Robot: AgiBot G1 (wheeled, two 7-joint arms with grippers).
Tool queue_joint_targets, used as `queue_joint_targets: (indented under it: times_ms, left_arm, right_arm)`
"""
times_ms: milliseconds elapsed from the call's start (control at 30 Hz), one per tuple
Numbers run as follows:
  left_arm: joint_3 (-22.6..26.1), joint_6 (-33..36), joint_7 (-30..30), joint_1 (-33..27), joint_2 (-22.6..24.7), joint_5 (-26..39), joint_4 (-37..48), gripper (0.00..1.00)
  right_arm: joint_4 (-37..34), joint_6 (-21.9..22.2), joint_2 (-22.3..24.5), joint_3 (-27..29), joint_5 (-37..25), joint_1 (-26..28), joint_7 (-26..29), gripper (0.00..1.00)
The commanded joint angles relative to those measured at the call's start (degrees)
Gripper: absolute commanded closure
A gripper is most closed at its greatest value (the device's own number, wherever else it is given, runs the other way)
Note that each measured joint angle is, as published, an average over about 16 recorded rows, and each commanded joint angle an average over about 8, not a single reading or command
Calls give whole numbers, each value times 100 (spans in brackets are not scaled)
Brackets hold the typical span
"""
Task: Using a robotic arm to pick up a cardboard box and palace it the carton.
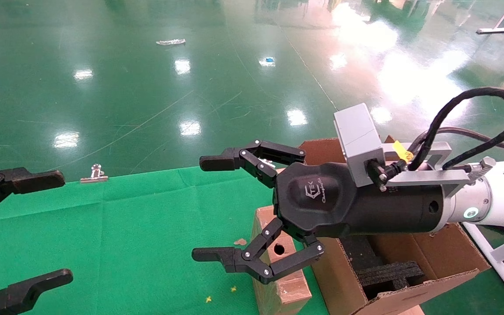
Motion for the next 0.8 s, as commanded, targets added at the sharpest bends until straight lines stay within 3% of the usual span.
queue_joint_targets:
  times_ms: [33, 800]
  left_arm:
    - [0, 0, 0, 0, 0, 0, 0, 0]
    - [2, 1, 2, -2, 0, -1, 3, 0]
  right_arm:
    - [0, 0, 0, 0, 0, 0, 0, 0]
    - [86, 48, 19, -137, -212, -8, 168, 0]
